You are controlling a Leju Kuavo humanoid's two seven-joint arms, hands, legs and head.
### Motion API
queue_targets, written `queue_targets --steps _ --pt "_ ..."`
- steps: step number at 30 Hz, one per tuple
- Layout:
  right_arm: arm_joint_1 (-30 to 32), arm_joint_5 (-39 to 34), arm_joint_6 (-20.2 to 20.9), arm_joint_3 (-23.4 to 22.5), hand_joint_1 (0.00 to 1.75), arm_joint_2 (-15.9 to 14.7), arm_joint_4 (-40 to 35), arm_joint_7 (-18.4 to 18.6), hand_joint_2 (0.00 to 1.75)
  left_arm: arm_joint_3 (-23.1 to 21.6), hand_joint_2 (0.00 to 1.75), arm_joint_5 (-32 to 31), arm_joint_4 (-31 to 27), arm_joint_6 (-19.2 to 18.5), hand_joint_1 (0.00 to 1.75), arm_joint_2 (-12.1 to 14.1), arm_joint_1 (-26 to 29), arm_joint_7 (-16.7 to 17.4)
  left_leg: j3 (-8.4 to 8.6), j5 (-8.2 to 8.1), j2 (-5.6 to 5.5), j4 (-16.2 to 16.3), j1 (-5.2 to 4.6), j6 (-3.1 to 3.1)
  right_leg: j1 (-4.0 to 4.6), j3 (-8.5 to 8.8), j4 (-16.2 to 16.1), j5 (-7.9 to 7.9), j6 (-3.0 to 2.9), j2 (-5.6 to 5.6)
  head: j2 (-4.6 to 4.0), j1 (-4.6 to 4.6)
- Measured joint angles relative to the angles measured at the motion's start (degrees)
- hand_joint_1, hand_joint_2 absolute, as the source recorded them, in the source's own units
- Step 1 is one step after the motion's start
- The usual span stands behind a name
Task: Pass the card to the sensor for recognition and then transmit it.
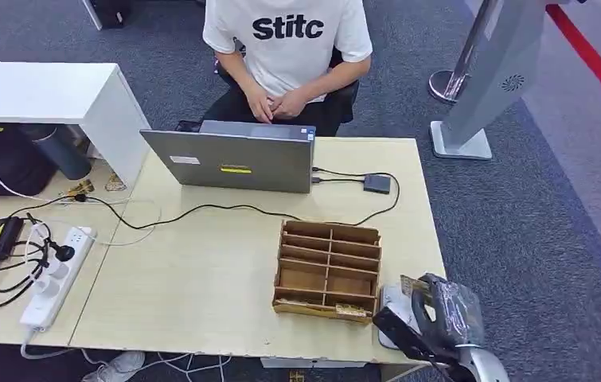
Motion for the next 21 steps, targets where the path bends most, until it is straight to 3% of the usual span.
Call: queue_targets --steps 10,12,14,16,19,21 --pt "2.82 4.83 -6.25 1.35 1.75 0.5 -17.76 -2.27 1.75 0.42 1.75 -0.04 0.0 0.13 0.0 -0.44 0.05 0.44 -0.1 -0.01 -0.08 0.0 0.01 0.01 -0.01 -0.05 0.0 -0.03 0.04 -0.03 0.0 0.0" --pt "1.64 5.16 -5.72 3.04 1.75 0.5 -20.24 -2.23 1.75 0.44 1.75 -0.39 0.0 0.02 0.0 -0.46 -0.09 0.48 -0.07 0.0 -0.07 0.0 0.01 0.01 -0.01 -0.03 0.0 -0.03 0.03 -0.02 0.0 -0.02" --pt "-0.5 5.16 -3.75 5.21 1.75 0.5 -21.64 -2.23 1.75 0.44 1.75 -0.94 0.0 -0.18 0.0 -0.44 -0.09 0.48 -0.1 0.01 -0.06 -0.02 0.01 0.0 -0.01 -0.02 0.03 0.0 0.0 -0.02 0.0 0.0" --pt "-5.63 4.75 1.31 8.84 1.75 0.44 -21.27 -1.71 1.75 0.39 1.75 -2.23 0.0 -0.81 0.0 -0.31 -0.17 0.26 -0.1 0.05 0.16 -0.03 0.02 -0.04 -0.01 -0.05 0.1 0.07 -0.07 0.17 0.0 0.0" --pt "-19.49 2.42 10.72 16.4 1.75 0.68 -14.34 2.06 1.75 -0.48 1.75 -4.55 0.0 -1.97 0.0 0.13 -0.99 -0.57 -0.01 0.23 0.49 -0.02 0.02 -0.16 0.0 -0.2 0.13 0.33 -0.19 0.55 0.0 -0.02" --pt "-26.25 1.13 11.19 20.07 1.75 1.09 -9.63 3.43 1.75 -1.05 1.75 -5.01 0.0 -2.05 0.0 0.44 -1.77 -0.68 -0.11 0.44 0.17 -0.02 0.01 -0.19 0.0 -0.19 0.13 0.34 -0.19 0.26 0.0 0.02"
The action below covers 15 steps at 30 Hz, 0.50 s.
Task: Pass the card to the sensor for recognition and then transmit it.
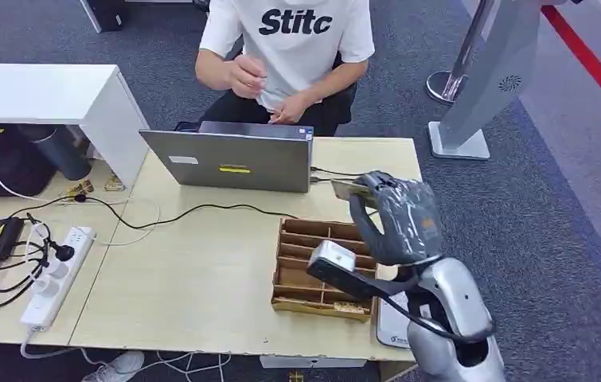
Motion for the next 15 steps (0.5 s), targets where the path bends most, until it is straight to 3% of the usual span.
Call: queue_targets --steps 5,15 --pt "-6.6 -1.27 -0.31 4.54 1.75 0.04 4.98 1.2 1.75 -0.52 1.75 -0.2 0.0 -0.04 0.0 0.44 0.23 -0.04 -0.08 0.03 -0.26 0.0 0.01 -0.02 0.02 -0.01 0.03 0.0 -0.03 -0.23 0.0 -0.02" --pt "-8.57 -2.21 0.24 6.57 1.75 -0.02 7.38 2.15 1.75 -0.59 1.75 -0.66 0.0 -0.11 0.0 0.61 0.23 -0.07 -0.24 0.0 -0.25 0.0 0.0 -0.05 0.01 -0.12 0.02 -0.02 -0.03 -0.23 0.0 -0.02"
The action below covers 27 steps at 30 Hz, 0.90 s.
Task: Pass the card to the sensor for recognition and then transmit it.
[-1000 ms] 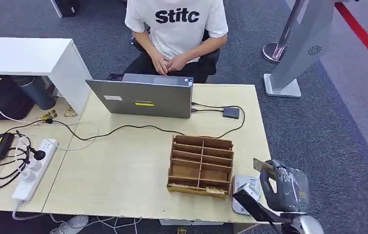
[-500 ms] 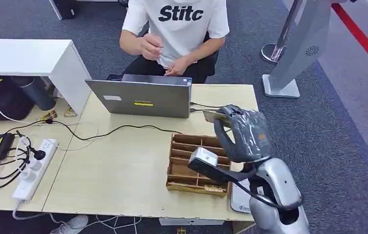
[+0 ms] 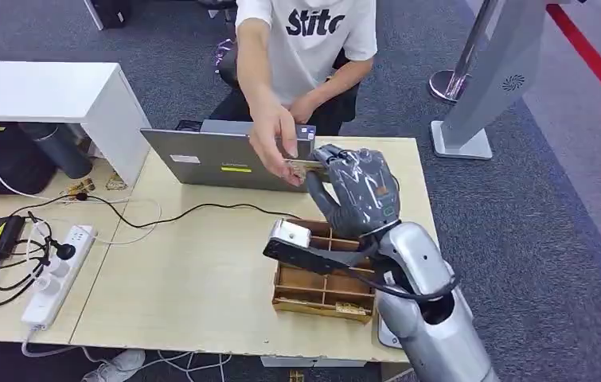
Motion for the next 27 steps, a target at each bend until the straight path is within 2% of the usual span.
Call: queue_targets --steps 2,4,7,11,16,19,20,21,27 --pt "-4.43 -4.62 3.02 -0.51 1.75 1.73 5.38 1.89 1.75 -1.15 1.75 -2.43 0.0 -0.83 0.0 -0.04 -0.44 0.57 -0.02 0.02 0.28 0.0 -0.01 -0.02 0.0 -0.19 0.08 0.11 -0.1 0.2 0.0 0.02" --pt "-11.15 -6.95 0.56 -2.12 1.75 5.4 17.31 0.01 1.75 -2.65 1.75 -3.45 0.02 -0.98 0.0 -0.24 -2.1 1.95 -0.12 0.29 0.42 0.01 -0.01 -0.12 -0.01 -0.39 0.13 0.34 -0.08 0.34 0.0 -0.02" --pt "-17.1 -7.45 -2.17 -3.32 1.75 8.99 27.92 -1.96 1.75 -3.91 1.75 -3.78 0.02 -1.2 0.0 -0.63 -3.51 2.67 -0.05 0.41 0.39 0.0 0.01 -0.28 0.02 -0.36 0.16 0.46 -0.27 0.31 0.0 -0.02" --pt "-18.81 -7.34 -2.12 -3.96 1.75 10.71 32.69 -1.96 1.75 -4.72 1.75 -3.78 0.02 -1.27 0.0 -0.79 -3.58 2.78 -0.1 0.47 0.33 0.0 0.05 -0.36 0.04 -0.41 0.22 0.47 -0.28 0.26 0.0 0.02" --pt "-19.88 -7.3 -1.93 -4.07 1.75 11.48 34.97 -1.74 1.75 -5.22 1.75 -3.78 0.02 -1.27 0.0 -0.81 -3.56 2.78 -0.22 0.46 0.3 0.0 0.05 -0.36 0.04 -0.51 0.23 0.45 -0.28 0.26 0.0 0.0" --pt "-20.17 -7.27 -1.93 -4.13 1.41 11.61 35.69 -1.67 1.75 -5.4 1.75 -3.78 0.02 -1.27 0.0 -0.87 -3.55 2.78 -0.41 0.46 0.07 0.01 0.05 -0.36 0.04 -0.62 0.22 0.44 -0.27 0.11 0.0 0.0" --pt "-20.19 -7.23 -1.93 -4.22 0.21 11.61 35.84 -1.65 1.75 -5.53 1.75 -3.78 0.02 -1.27 0.0 -0.9 -3.54 2.78 -0.51 0.47 -0.06 0.01 0.05 -0.36 0.04 -0.68 0.21 0.43 -0.27 -0.01 0.0 0.0" --pt "-20.18 -7.23 -1.9 -4.31 0.0 11.61 35.89 -1.65 1.75 -5.57 1.75 -3.78 0.02 -1.27 0.0 -0.96 -3.52 2.78 -0.58 0.47 -0.12 0.01 0.05 -0.36 0.04 -0.71 0.21 0.43 -0.27 -0.07 0.0 0.02" --pt "-19.55 -7.23 -1.75 -4.33 0.0 11.61 35.78 -1.76 1.75 -5.6 1.75 -3.6 0.02 -1.27 0.0 -1.01 -3.48 2.76 -0.69 0.41 -0.07 0.01 0.03 -0.3 0.03 -0.81 0.12 0.39 -0.24 -0.05 0.0 0.02"
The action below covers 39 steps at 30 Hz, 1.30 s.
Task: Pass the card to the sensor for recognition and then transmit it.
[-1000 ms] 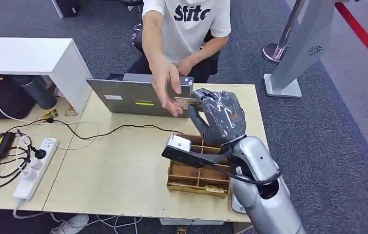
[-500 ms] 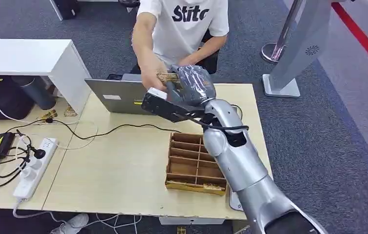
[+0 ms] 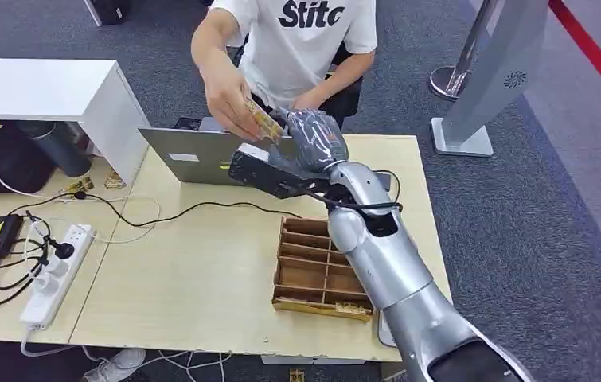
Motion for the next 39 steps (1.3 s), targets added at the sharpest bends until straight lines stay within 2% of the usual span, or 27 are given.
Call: queue_targets --steps 8,16,20,25,27,30,32,35,39 --pt "1.47 -0.37 -0.17 0.0 0.0 -0.02 -2.17 -0.85 1.75 0.0 1.75 0.31 0.02 0.15 0.0 0.0 0.17 -0.15 0.03 0.04 0.01 0.0 0.01 -0.03 0.0 -0.01 0.01 0.02 0.01 -0.01 0.0 -0.02" --pt "5.16 -0.77 -0.04 0.22 0.0 -0.22 -11.06 -1.14 1.75 0.02 1.75 1.2 0.02 0.39 0.0 0.0 1.21 -0.53 0.04 0.04 0.02 0.0 0.03 -0.05 0.01 -0.02 0.04 0.01 0.0 0.0 0.0 -0.02" --pt "7.86 2.85 -2.63 1.45 0.0 -0.94 -16.01 -2.1 1.75 0.04 1.75 2.47 0.02 0.79 0.0 -0.02 1.71 -0.92 0.04 0.04 0.01 0.0 0.03 -0.04 0.01 -0.02 0.03 0.01 0.0 0.0 0.0 0.0" --pt "19.55 6.14 -6.48 6.5 0.0 -6.57 -31.25 -3.92 1.75 0.99 1.75 5.42 0.02 1.68 0.0 -0.07 3.46 -1.73 0.03 -0.06 -0.06 0.0 0.02 0.05 0.0 0.02 -0.07 -0.12 0.12 -0.05 0.0 -0.02" --pt "25.29 7.62 -10.18 8.48 0.0 -10.35 -36.45 -5.29 1.75 1.83 1.75 6.49 0.02 2.16 0.0 -0.09 3.91 -1.73 0.02 -0.11 -0.06 -0.01 0.01 0.05 0.0 0.02 -0.1 -0.14 0.12 -0.08 0.0 -0.04" --pt "35.57 8.65 -15.67 8.83 0.0 -14.72 -40.45 -7.04 1.75 3.19 1.75 7.95 0.02 2.95 0.0 -0.11 4.28 -1.42 0.01 -0.21 -0.09 0.0 -0.01 0.18 0.0 0.07 -0.14 -0.21 0.19 -0.15 0.0 0.02" --pt "41.36 9.62 -17.26 8.68 0.0 -16.67 -41.79 -7.26 1.75 4.0 1.75 8.61 0.02 3.28 0.0 -0.13 4.45 -1.36 0.01 -0.25 -0.06 0.0 -0.02 0.17 0.0 0.06 -0.14 -0.21 0.19 -0.11 0.0 -0.02" --pt "47.88 9.4 -17.14 7.35 0.0 -18.1 -42.67 -6.91 1.75 4.96 1.75 9.37 0.02 3.52 0.0 -0.2 4.58 -1.34 0.02 -0.26 -0.05 -0.01 -0.01 0.17 0.0 0.06 -0.13 -0.22 0.19 -0.11 0.0 -0.02" --pt "52.34 5.12 -14.01 5.73 0.0 -19.17 -42.93 -6.67 1.75 6.05 1.75 9.81 0.02 3.72 0.0 -0.35 4.77 -1.34 0.05 -0.25 -0.02 -0.01 0.0 0.17 0.0 0.06 -0.12 -0.22 0.18 -0.09 0.0 -0.02"
